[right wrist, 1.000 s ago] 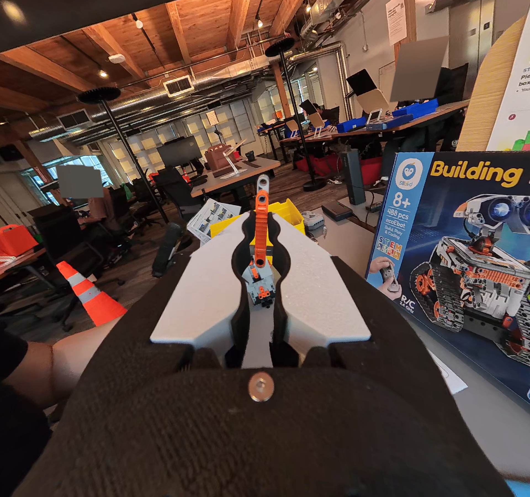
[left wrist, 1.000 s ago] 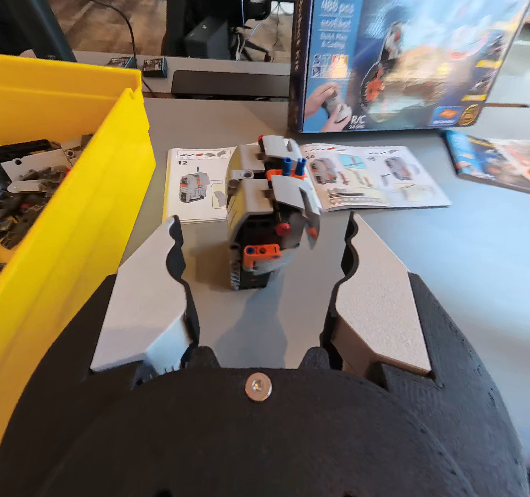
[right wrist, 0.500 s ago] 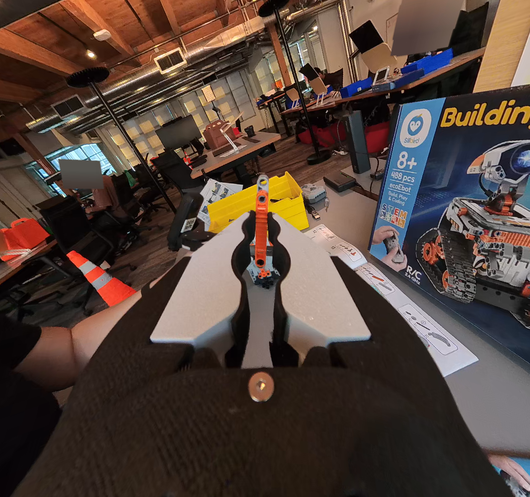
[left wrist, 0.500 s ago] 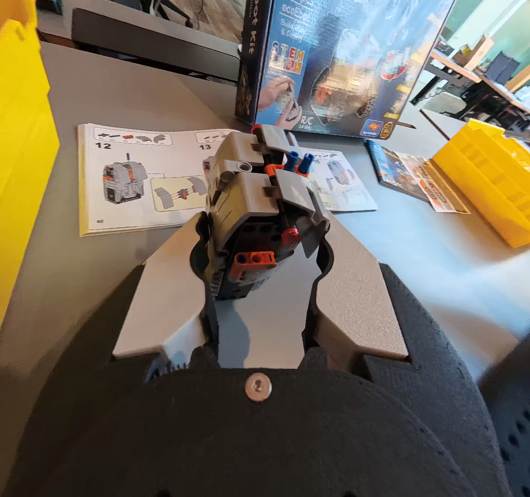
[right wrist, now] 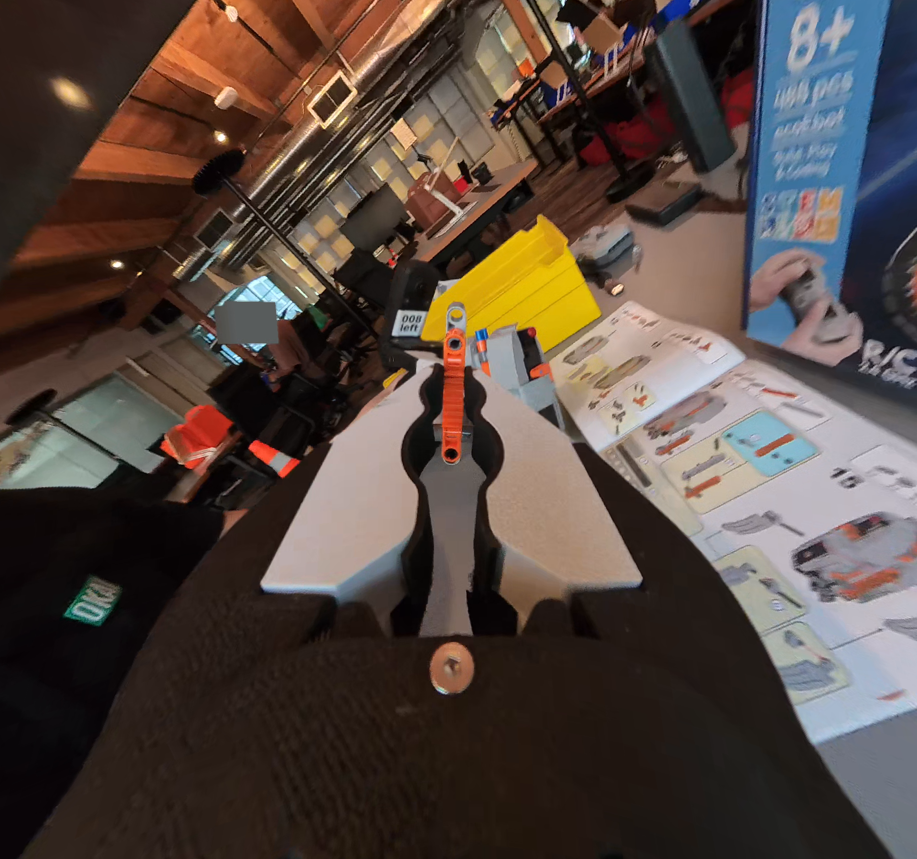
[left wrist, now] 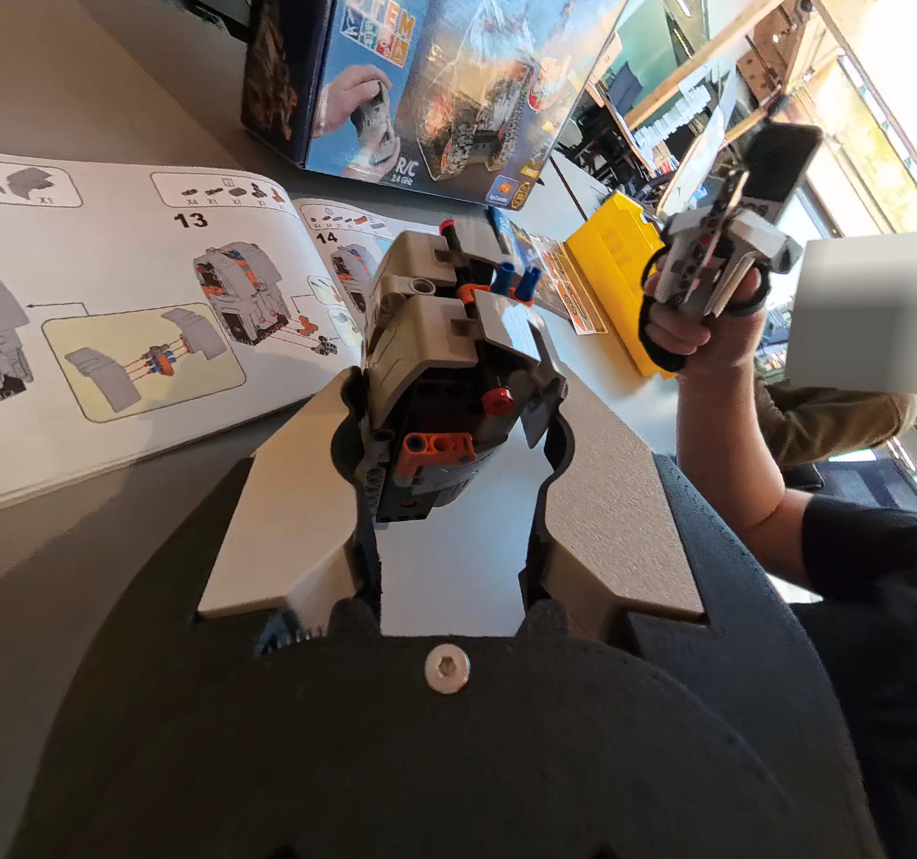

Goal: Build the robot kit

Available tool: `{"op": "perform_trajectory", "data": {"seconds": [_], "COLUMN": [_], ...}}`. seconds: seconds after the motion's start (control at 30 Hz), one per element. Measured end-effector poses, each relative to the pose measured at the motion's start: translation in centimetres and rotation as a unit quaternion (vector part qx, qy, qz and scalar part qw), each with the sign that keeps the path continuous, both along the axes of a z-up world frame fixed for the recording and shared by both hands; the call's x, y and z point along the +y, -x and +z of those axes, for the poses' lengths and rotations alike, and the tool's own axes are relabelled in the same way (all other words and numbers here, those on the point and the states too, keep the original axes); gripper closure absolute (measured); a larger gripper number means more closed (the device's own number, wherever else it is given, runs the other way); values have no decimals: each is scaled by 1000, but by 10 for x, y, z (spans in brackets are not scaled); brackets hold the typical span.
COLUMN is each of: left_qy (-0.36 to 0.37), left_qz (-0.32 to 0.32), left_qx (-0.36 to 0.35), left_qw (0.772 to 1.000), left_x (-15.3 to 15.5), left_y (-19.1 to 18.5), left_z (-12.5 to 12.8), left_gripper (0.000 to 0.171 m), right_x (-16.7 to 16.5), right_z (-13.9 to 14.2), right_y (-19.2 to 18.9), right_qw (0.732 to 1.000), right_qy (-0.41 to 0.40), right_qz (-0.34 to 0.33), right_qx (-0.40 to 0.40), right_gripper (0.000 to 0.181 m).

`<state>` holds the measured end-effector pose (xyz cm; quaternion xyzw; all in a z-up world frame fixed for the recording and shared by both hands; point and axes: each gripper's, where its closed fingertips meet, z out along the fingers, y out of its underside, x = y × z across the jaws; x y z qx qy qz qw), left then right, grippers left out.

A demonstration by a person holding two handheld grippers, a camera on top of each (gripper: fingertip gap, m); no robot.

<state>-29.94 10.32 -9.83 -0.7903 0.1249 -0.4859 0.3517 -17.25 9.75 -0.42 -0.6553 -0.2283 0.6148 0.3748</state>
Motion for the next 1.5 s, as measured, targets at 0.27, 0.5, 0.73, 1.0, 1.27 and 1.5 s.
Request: {"op": "perform_trajectory", "data": {"seconds": [0.27,0.5,0.73,1.0,1.27,1.5], "left_qy": [-9,-6,6,53,72,83], "left_qz": [-13,-65,-75,-83,-92,-92], "left_qx": [-32,-24,-74,-127,-178,-215], "left_qw": [999,998,994,987,977,969], "left_x": [1,-10,-15,-15,-16,-16], "left_y": [4,-12,-19,-24,-24,-25], "left_z": [-1,-2,-2,-4,1,6], "left_gripper": [101,101,101,101,93,89], "right_x": [-2,-17,-32,-37,-39,-40], "right_z": [-38,-49,-70,-87,-92,-90], "right_y": [16,42,68,71,75,78], "right_qw": [980,982,993,994,993,993], "right_qy": [-69,-41,4,49,50,33], "right_qz": [-35,-60,-19,22,31,29], "right_qx": [-181,-177,-119,-97,-103,-106], "right_gripper": [175,176,175,175,175,176]}}
